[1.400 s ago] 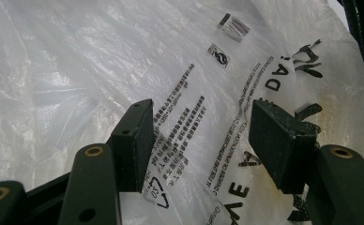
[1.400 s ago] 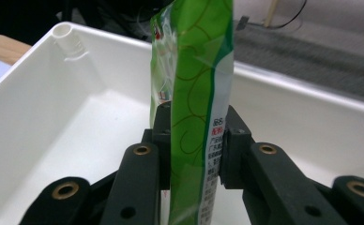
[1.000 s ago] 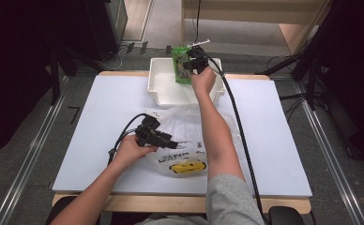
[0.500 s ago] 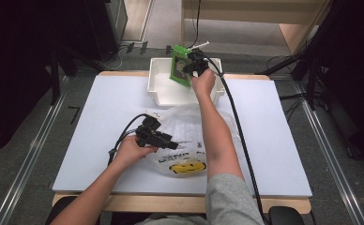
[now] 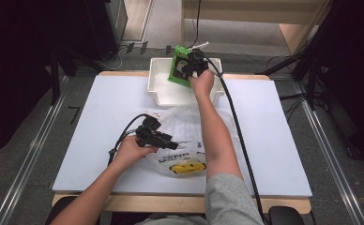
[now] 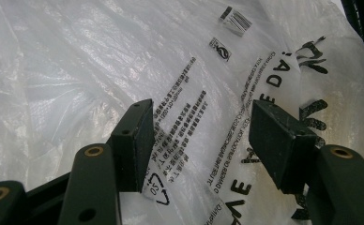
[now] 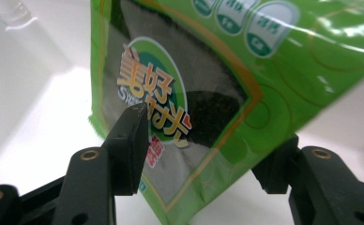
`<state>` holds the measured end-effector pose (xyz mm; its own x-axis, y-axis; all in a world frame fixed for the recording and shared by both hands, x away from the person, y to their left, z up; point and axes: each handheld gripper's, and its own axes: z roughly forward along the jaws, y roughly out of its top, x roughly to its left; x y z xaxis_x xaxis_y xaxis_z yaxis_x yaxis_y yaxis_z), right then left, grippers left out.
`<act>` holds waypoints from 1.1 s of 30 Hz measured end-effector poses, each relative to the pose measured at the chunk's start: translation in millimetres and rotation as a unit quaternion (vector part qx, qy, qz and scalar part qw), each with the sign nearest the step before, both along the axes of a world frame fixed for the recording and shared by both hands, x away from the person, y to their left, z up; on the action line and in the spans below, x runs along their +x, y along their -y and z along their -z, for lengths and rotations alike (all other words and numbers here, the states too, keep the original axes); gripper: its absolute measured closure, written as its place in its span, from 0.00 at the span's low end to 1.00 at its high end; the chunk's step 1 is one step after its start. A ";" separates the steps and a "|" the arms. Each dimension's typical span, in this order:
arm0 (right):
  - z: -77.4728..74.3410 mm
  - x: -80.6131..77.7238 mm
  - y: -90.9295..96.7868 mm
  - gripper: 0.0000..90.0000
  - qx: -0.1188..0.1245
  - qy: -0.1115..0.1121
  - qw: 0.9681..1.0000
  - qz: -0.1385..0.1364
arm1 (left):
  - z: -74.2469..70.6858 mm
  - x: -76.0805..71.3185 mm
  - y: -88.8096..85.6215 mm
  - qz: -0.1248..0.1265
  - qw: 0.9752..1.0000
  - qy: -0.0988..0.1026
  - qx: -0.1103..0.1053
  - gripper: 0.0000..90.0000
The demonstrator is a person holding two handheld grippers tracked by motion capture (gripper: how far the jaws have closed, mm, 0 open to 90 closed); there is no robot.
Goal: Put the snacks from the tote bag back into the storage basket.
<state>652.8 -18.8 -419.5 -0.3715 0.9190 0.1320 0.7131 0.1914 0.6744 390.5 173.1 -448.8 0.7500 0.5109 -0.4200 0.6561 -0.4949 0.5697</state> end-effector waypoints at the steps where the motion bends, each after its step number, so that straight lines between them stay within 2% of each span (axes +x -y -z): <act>1: -0.4 0.0 0.5 0.50 0.000 0.001 1.000 0.000 | 0.0 0.0 0.0 0.000 1.000 0.000 0.001 0.46; 7: 1.8 0.8 1.4 0.51 0.002 -0.004 1.000 0.003 | 0.0 0.0 -0.1 0.000 1.000 0.000 0.000 0.46; 14: -0.1 1.2 0.8 0.48 0.004 0.002 1.000 0.008 | -0.1 0.2 -0.4 0.000 1.000 -0.001 0.001 0.46; 20: 6.0 1.6 -0.8 0.48 -0.002 -0.009 1.000 0.007 | 0.1 0.2 -0.5 0.000 1.000 -0.001 0.003 0.46; 33: 0.7 -2.5 -0.1 0.50 0.019 -0.008 1.000 0.011 | -0.4 1.1 -2.1 -0.004 1.000 0.002 0.001 0.46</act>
